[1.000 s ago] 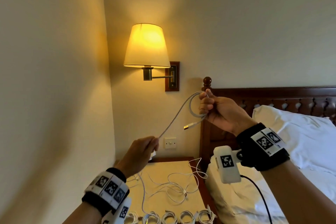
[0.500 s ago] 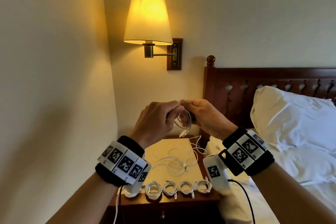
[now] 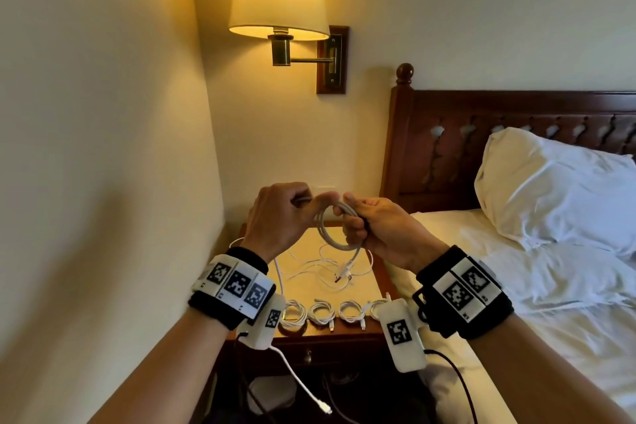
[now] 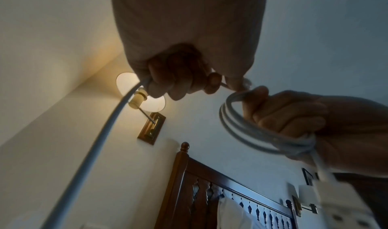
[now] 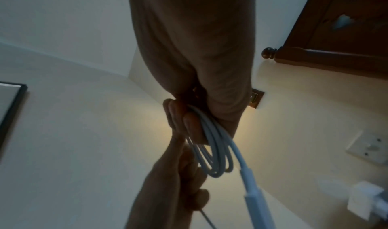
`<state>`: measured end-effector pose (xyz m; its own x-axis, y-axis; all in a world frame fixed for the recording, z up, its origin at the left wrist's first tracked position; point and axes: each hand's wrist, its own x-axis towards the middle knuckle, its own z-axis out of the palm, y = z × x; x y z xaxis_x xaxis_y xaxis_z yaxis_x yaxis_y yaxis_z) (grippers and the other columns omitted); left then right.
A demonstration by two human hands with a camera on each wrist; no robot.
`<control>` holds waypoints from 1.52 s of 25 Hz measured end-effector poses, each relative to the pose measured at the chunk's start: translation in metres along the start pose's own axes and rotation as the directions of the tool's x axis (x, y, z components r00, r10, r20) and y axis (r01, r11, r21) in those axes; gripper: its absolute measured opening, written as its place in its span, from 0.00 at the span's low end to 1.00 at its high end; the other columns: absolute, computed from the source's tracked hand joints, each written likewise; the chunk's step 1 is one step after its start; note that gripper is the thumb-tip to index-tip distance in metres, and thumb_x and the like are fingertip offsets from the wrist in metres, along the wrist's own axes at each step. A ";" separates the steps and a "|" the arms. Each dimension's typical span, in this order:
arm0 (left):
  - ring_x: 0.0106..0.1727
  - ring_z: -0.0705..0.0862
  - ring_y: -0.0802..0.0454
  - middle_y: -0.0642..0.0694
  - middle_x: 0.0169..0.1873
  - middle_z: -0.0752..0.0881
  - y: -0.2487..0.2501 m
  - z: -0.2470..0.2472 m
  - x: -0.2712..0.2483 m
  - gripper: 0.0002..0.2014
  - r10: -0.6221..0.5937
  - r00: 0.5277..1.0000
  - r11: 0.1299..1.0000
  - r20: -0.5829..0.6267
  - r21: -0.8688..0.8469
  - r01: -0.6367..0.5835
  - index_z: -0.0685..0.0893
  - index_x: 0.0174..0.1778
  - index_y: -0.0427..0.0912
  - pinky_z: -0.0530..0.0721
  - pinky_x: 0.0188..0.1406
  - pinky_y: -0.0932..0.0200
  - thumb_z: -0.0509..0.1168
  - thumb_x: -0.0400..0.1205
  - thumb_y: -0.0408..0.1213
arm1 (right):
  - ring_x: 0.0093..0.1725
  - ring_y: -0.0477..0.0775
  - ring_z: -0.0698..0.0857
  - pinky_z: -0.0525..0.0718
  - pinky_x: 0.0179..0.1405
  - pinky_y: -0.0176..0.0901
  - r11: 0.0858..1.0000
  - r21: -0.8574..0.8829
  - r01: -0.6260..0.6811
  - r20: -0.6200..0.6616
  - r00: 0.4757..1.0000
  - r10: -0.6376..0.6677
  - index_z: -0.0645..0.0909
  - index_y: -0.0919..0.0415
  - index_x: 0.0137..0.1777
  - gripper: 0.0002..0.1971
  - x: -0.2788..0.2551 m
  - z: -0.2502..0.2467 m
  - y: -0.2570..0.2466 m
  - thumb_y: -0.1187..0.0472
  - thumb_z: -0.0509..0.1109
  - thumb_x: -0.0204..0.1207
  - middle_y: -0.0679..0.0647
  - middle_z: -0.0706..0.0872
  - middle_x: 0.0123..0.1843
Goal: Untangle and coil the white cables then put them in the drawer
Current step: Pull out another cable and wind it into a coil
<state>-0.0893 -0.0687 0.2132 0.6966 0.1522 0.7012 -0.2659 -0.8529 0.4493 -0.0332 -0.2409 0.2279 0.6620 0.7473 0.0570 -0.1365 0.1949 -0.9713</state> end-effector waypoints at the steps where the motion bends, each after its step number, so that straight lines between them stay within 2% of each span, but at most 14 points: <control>1: 0.24 0.62 0.54 0.50 0.17 0.63 -0.002 0.000 0.002 0.31 -0.020 1.000 0.998 0.009 -0.067 0.020 0.65 0.21 0.45 0.65 0.26 0.54 0.62 0.75 0.68 | 0.23 0.44 0.67 0.68 0.28 0.35 0.999 0.033 -0.029 0.029 0.999 0.028 0.79 0.64 0.43 0.19 -0.001 -0.001 -0.001 0.55 0.52 0.89 0.48 0.69 0.23; 5: 0.26 0.61 0.56 0.52 0.21 0.63 -0.009 0.007 -0.001 0.26 -0.033 0.998 0.980 0.055 -0.192 0.043 0.67 0.24 0.47 0.61 0.28 0.55 0.59 0.82 0.60 | 0.21 0.42 0.64 0.67 0.26 0.34 0.951 0.287 -0.115 0.127 0.989 0.081 0.75 0.63 0.42 0.19 -0.001 -0.004 -0.003 0.56 0.49 0.89 0.46 0.65 0.23; 8: 0.27 0.67 0.56 0.45 0.22 0.69 -0.030 0.013 -0.016 0.22 -0.079 0.996 0.976 0.033 -0.202 0.084 0.73 0.29 0.42 0.66 0.28 0.53 0.56 0.87 0.51 | 0.20 0.42 0.65 0.67 0.23 0.33 0.909 0.414 -0.038 0.030 0.999 0.028 0.74 0.63 0.41 0.19 0.002 -0.015 -0.012 0.57 0.48 0.89 0.46 0.65 0.22; 10: 0.25 0.69 0.58 0.52 0.22 0.72 -0.043 0.014 -0.033 0.18 -0.123 0.990 0.976 0.076 -0.169 0.134 0.75 0.32 0.44 0.67 0.28 0.62 0.56 0.88 0.44 | 0.19 0.42 0.64 0.67 0.22 0.33 0.912 0.408 0.046 -0.081 0.997 -0.014 0.72 0.62 0.41 0.19 0.006 -0.027 -0.023 0.58 0.46 0.89 0.46 0.65 0.22; 12: 0.27 0.74 0.58 0.54 0.25 0.76 -0.041 0.014 -0.047 0.17 -0.113 0.960 0.993 0.255 -0.006 0.119 0.74 0.31 0.50 0.69 0.32 0.63 0.54 0.88 0.42 | 0.20 0.43 0.65 0.68 0.22 0.33 0.945 0.315 0.090 -0.177 0.984 -0.034 0.72 0.62 0.41 0.20 0.011 -0.034 -0.030 0.57 0.45 0.90 0.46 0.67 0.22; 14: 0.29 0.77 0.58 0.53 0.27 0.80 -0.018 0.014 -0.047 0.19 -0.079 0.876 0.983 0.475 0.181 -0.009 0.73 0.31 0.51 0.73 0.34 0.58 0.51 0.89 0.46 | 0.21 0.43 0.66 0.69 0.23 0.33 0.980 0.176 0.098 -0.242 0.969 -0.053 0.73 0.61 0.41 0.20 0.018 -0.031 -0.028 0.55 0.47 0.90 0.47 0.69 0.23; 17: 0.29 0.78 0.53 0.51 0.27 0.79 0.033 0.008 -0.029 0.22 0.020 0.837 0.965 0.547 0.208 -0.159 0.76 0.33 0.47 0.77 0.33 0.51 0.49 0.88 0.51 | 0.23 0.45 0.68 0.69 0.24 0.34 0.989 -0.106 0.099 -0.268 0.955 -0.124 0.74 0.62 0.40 0.19 0.027 -0.017 -0.017 0.55 0.50 0.90 0.50 0.71 0.26; 22: 0.42 0.84 0.45 0.45 0.42 0.86 0.063 0.003 -0.006 0.12 0.004 0.723 0.975 0.691 0.158 -0.156 0.79 0.45 0.44 0.84 0.47 0.43 0.53 0.87 0.42 | 0.25 0.48 0.73 0.74 0.27 0.37 0.935 -0.338 0.105 -0.189 0.966 -0.177 0.79 0.65 0.42 0.19 0.027 -0.007 -0.007 0.55 0.55 0.88 0.54 0.77 0.27; 24: 0.40 0.82 0.48 0.45 0.44 0.86 0.067 0.000 -0.001 0.10 0.043 0.753 0.952 0.657 0.201 -0.230 0.81 0.49 0.43 0.83 0.41 0.49 0.55 0.87 0.39 | 0.26 0.49 0.74 0.75 0.25 0.36 0.947 -0.305 0.099 -0.143 0.978 -0.149 0.80 0.67 0.42 0.19 0.022 -0.008 -0.006 0.56 0.56 0.88 0.55 0.78 0.28; 26: 0.35 0.77 0.52 0.47 0.41 0.85 0.070 -0.002 0.003 0.12 0.155 0.845 0.891 0.511 0.297 -0.343 0.81 0.50 0.46 0.71 0.31 0.59 0.55 0.88 0.45 | 0.25 0.47 0.77 0.77 0.23 0.33 0.967 -0.240 0.089 -0.100 0.988 -0.116 0.79 0.67 0.42 0.17 0.017 -0.008 -0.008 0.60 0.56 0.88 0.56 0.79 0.31; 29: 0.35 0.80 0.48 0.50 0.35 0.84 0.063 -0.010 0.011 0.17 0.212 0.937 0.868 0.277 0.386 -0.311 0.79 0.45 0.47 0.64 0.29 0.59 0.56 0.85 0.56 | 0.26 0.49 0.77 0.79 0.25 0.35 0.965 -0.249 0.076 -0.064 0.993 -0.094 0.81 0.66 0.38 0.19 0.012 -0.010 -0.010 0.60 0.56 0.88 0.58 0.78 0.30; 32: 0.33 0.80 0.47 0.54 0.32 0.84 0.041 -0.013 0.019 0.22 0.162 0.958 0.936 0.237 0.270 -0.225 0.79 0.43 0.45 0.71 0.30 0.55 0.58 0.79 0.62 | 0.24 0.49 0.72 0.75 0.27 0.37 0.980 -0.192 0.045 -0.019 0.999 -0.050 0.80 0.65 0.34 0.21 0.010 -0.012 -0.013 0.57 0.58 0.87 0.54 0.74 0.24; 35: 0.31 0.75 0.50 0.59 0.26 0.75 0.022 -0.005 0.023 0.16 0.167 0.959 0.973 0.231 0.122 -0.198 0.78 0.42 0.44 0.71 0.29 0.55 0.61 0.82 0.55 | 0.22 0.48 0.68 0.70 0.26 0.38 0.987 -0.157 0.039 -0.006 0.999 -0.041 0.79 0.64 0.36 0.20 0.012 -0.012 -0.015 0.57 0.56 0.88 0.51 0.69 0.21; 38: 0.31 0.79 0.44 0.54 0.26 0.78 -0.004 0.002 0.025 0.16 0.129 0.970 0.989 0.208 0.048 -0.142 0.78 0.41 0.43 0.77 0.31 0.48 0.61 0.84 0.53 | 0.22 0.46 0.66 0.68 0.26 0.36 0.989 -0.145 -0.011 0.006 1.000 0.012 0.79 0.65 0.41 0.20 0.013 -0.019 -0.014 0.54 0.55 0.88 0.49 0.67 0.21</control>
<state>-0.0693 -0.0626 0.2280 0.7798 -0.0664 0.6225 -0.3300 -0.8886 0.3185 -0.0087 -0.2456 0.2383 0.6558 0.7535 0.0466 -0.0356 0.0925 -0.9951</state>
